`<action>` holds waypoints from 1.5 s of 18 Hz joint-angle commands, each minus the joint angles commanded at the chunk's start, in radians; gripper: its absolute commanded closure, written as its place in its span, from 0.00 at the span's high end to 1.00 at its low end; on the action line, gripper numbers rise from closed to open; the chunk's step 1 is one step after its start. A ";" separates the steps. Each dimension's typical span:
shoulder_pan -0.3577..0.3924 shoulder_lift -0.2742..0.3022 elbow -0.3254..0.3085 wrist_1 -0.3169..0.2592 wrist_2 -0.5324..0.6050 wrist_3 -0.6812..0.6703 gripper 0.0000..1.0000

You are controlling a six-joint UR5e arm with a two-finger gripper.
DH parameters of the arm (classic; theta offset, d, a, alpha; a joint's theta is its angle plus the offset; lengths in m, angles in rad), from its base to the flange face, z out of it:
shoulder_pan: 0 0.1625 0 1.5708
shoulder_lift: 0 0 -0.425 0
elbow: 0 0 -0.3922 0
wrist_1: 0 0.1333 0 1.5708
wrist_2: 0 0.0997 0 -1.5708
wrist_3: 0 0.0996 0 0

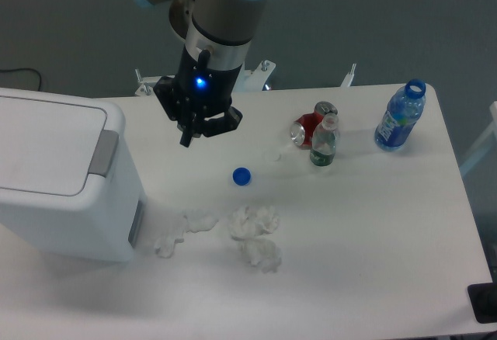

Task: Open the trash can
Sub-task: 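Move the gripper over to the lid of the white trash bin, then press the gripper down on the bin lid to flip it open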

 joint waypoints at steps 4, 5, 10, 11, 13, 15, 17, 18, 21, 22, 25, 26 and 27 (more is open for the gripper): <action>-0.041 -0.018 0.023 0.000 -0.005 -0.077 0.00; -0.045 -0.017 0.025 -0.002 -0.006 -0.080 0.00; -0.089 -0.018 0.040 0.000 -0.034 -0.147 0.00; -0.094 -0.018 0.040 0.000 -0.040 -0.154 0.00; -0.101 -0.015 0.040 0.000 -0.058 -0.161 0.00; -0.112 -0.012 0.029 0.002 -0.066 -0.166 0.00; -0.117 -0.014 0.026 0.002 -0.066 -0.167 0.00; -0.117 -0.014 0.022 0.002 -0.066 -0.167 0.00; -0.130 -0.011 0.003 0.002 -0.065 -0.167 0.00; -0.130 -0.009 0.000 0.002 -0.065 -0.167 0.00; -0.134 -0.008 -0.012 0.002 -0.066 -0.167 0.00; -0.134 -0.003 -0.014 0.002 -0.066 -0.167 0.00; -0.134 -0.003 -0.014 0.002 -0.066 -0.167 0.00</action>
